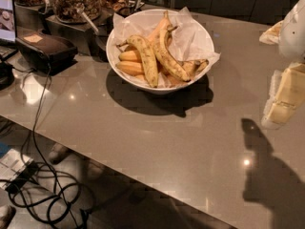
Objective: Pick banana from white bowl
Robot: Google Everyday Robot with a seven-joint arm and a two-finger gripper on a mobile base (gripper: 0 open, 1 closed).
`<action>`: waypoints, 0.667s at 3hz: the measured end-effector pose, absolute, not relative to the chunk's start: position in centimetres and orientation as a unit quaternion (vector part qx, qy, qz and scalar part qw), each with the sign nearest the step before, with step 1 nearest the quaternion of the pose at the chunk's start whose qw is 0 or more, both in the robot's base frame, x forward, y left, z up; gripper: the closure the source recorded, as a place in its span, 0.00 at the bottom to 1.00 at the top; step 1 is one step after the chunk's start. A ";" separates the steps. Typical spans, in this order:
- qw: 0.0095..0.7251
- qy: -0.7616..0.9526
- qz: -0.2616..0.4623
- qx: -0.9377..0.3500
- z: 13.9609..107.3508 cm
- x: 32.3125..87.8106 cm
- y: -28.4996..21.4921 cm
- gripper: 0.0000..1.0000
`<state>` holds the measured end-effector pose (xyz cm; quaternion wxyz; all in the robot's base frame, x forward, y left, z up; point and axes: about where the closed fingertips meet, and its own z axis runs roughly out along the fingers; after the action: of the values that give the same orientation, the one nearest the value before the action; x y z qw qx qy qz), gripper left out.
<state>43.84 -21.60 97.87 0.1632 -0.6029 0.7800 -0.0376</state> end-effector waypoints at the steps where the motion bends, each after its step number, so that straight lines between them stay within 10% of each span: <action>1: 0.163 0.780 -0.038 -0.603 97.9 43.8 -21.6 0.00; 2: 0.147 0.804 -0.048 -0.574 97.7 44.8 -21.5 0.00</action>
Offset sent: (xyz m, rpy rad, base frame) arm 0.0334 0.0028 -0.0099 -0.1132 0.1073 -0.3446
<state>44.76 -21.54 97.73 0.1465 -0.5740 0.8042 -0.0483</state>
